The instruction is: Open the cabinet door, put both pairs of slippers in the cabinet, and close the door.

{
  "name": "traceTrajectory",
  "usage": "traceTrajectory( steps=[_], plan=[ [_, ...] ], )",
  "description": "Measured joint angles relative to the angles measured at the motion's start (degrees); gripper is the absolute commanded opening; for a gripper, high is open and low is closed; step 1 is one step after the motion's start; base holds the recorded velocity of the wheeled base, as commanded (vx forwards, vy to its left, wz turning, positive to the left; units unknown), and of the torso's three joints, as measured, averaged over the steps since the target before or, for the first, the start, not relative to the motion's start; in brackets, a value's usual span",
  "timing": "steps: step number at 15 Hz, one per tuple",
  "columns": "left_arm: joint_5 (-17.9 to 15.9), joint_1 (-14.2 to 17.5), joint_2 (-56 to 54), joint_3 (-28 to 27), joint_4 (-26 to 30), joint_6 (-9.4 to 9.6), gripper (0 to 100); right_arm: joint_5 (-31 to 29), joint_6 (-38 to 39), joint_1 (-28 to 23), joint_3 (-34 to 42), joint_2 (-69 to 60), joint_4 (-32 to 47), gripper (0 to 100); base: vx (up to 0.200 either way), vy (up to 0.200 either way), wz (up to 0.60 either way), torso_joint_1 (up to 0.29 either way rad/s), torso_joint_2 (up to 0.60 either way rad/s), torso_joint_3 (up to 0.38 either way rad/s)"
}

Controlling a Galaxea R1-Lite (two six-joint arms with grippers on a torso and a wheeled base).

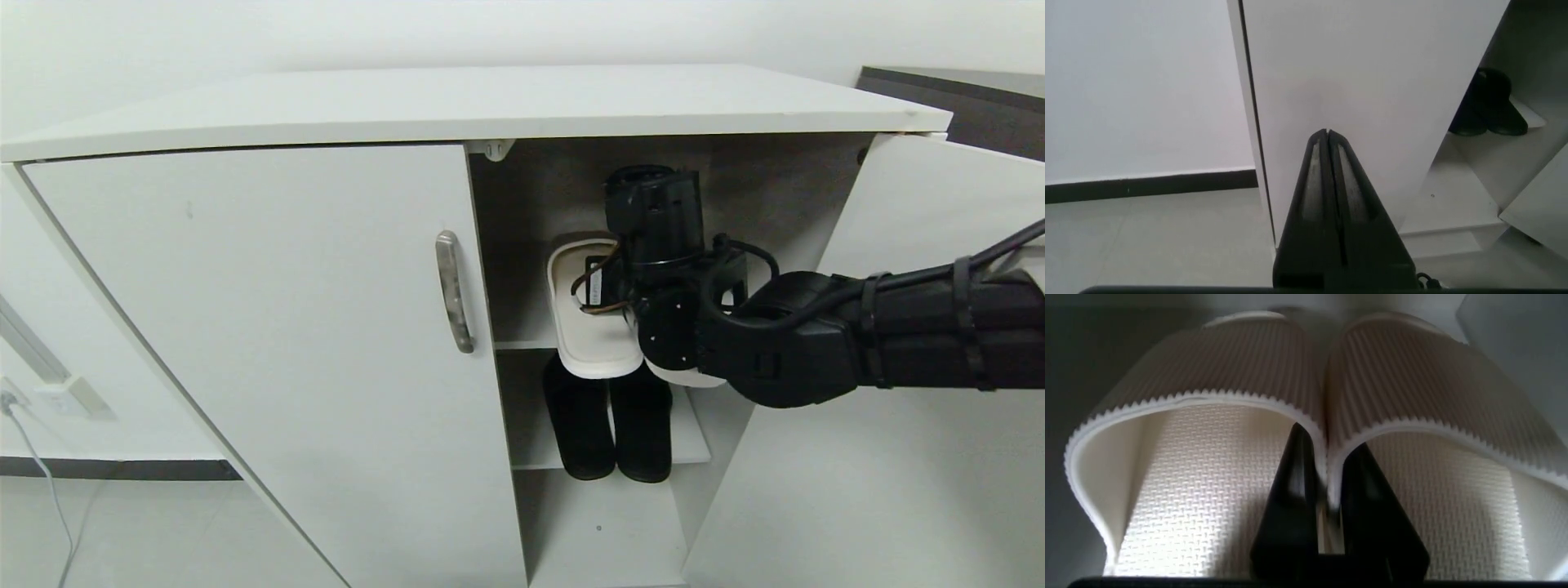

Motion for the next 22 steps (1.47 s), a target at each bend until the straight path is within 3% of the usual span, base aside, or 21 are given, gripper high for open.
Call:
traceTrajectory(
  steps=[4,10,11,16,22],
  plan=[
    [0.0,0.0,0.0,0.0,0.0,-0.06,0,0.8,0.0,-1.8,-7.2,3.0,3.5,0,0.000,0.000,0.00,0.000,0.00,0.000],
    [0.0,0.0,0.0,0.0,0.0,-0.09,0,1.0,0.0,-3.3,-9.3,5.9,3.5,0,0.000,0.000,0.00,0.000,0.00,0.000],
    [0.0,0.0,0.0,0.0,0.0,-0.09,0,1.1,0.0,-3.5,-9.4,6.1,3.5,100,0.000,0.000,0.00,0.000,0.00,0.000],
    [0.0,0.0,0.0,0.0,0.0,-0.11,0,1.4,0.3,-3.6,-7.9,5.7,3.5,100,0.000,0.000,0.00,0.000,0.00,0.000],
    [0.0,0.0,0.0,0.0,0.0,-0.11,0,0.8,0.7,-0.7,1.9,-1.2,2.1,100,0.000,0.000,0.00,0.000,0.00,0.000]
  ],
)
